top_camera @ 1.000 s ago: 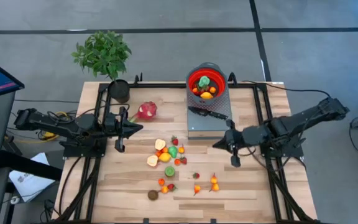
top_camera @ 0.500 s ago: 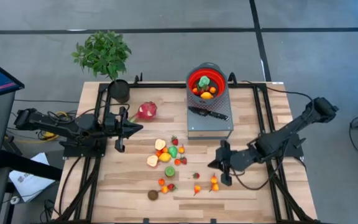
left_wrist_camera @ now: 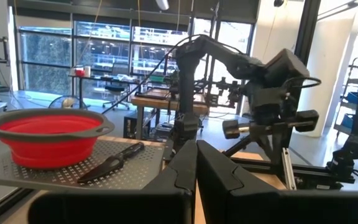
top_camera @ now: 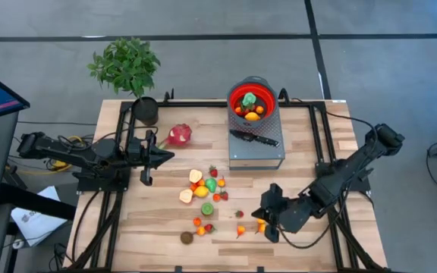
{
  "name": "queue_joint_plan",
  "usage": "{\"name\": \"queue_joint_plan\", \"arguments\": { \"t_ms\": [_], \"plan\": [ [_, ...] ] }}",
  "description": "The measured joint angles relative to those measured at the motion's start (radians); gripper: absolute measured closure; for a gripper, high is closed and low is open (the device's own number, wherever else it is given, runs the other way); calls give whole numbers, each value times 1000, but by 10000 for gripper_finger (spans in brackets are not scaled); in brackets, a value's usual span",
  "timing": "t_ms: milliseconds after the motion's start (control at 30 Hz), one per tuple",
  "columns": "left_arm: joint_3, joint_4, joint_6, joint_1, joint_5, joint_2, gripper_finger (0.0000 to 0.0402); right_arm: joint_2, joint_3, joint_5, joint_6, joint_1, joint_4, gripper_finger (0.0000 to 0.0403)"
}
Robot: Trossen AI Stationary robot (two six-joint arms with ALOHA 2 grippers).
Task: Pick & Place Fruit
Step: Put the yellow pear into the red colander on the shelf
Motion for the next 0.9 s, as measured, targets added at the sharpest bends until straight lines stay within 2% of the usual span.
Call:
{"name": "queue_joint_plan", "arguments": {
  "t_ms": [167, 333, 467, 633, 767, 900],
  "plan": [
    [0, 0, 0, 0, 0, 0, 399, 87, 137, -7, 282, -1, -292, 403],
    [0, 0, 0, 0, 0, 0, 399, 163, 215, -81, 449, 0, -442, 403],
    [0, 0, 0, 0, 0, 0, 399, 205, 217, -127, 443, -5, -450, 403],
    [0, 0, 0, 0, 0, 0, 399, 264, 217, -189, 344, -27, -449, 403],
    [0, 0, 0, 0, 0, 0, 399, 290, 217, -300, 406, -64, -458, 403],
    [0, -1, 0, 0, 0, 0, 399, 305, 217, -309, 429, -93, -468, 396]
  ]
}}
